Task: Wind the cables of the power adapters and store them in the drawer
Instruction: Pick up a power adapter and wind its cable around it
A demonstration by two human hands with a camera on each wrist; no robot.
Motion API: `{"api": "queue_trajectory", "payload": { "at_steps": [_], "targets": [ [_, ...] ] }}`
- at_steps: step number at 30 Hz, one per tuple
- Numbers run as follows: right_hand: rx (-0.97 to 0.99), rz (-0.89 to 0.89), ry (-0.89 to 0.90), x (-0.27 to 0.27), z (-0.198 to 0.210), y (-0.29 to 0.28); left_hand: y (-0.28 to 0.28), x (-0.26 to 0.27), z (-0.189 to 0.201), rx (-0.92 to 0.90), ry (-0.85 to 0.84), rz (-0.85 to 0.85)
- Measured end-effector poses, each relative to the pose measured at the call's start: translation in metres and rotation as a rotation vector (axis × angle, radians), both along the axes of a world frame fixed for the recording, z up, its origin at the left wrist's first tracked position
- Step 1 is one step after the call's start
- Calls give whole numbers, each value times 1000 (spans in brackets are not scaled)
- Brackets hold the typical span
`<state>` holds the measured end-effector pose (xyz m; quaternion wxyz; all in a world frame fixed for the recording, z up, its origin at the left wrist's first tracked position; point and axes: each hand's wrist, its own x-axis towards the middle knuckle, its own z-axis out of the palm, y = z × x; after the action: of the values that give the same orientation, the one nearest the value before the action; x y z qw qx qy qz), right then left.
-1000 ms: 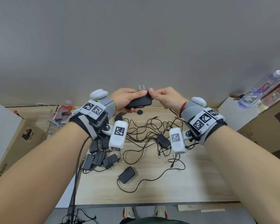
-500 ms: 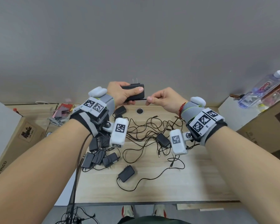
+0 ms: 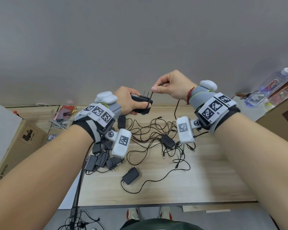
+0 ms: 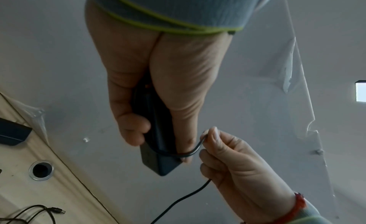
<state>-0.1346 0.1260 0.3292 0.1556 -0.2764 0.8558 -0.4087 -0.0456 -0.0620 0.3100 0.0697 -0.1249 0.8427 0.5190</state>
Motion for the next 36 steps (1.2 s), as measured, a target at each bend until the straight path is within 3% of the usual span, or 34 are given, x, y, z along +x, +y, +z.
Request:
{"api": "queue_trajectory", "payload": {
  "at_steps": [10,17,23,30,36],
  "targets": [
    [-72,-57,-2,-1,-8,-4,11,13,13,78,58,-116],
    [-145,-110,-67,17,-39,-10,6,7,22,164,200,-4],
    [-21,34,-70,46,-47,-21,0,-1,21,187,232,115],
    [55,115,-40,52,-23,-22,-19,-7,8,72,157,170],
    [-53,76,30,35,-2,-17,-19,2,2,-94,102,80]
  ]
}}
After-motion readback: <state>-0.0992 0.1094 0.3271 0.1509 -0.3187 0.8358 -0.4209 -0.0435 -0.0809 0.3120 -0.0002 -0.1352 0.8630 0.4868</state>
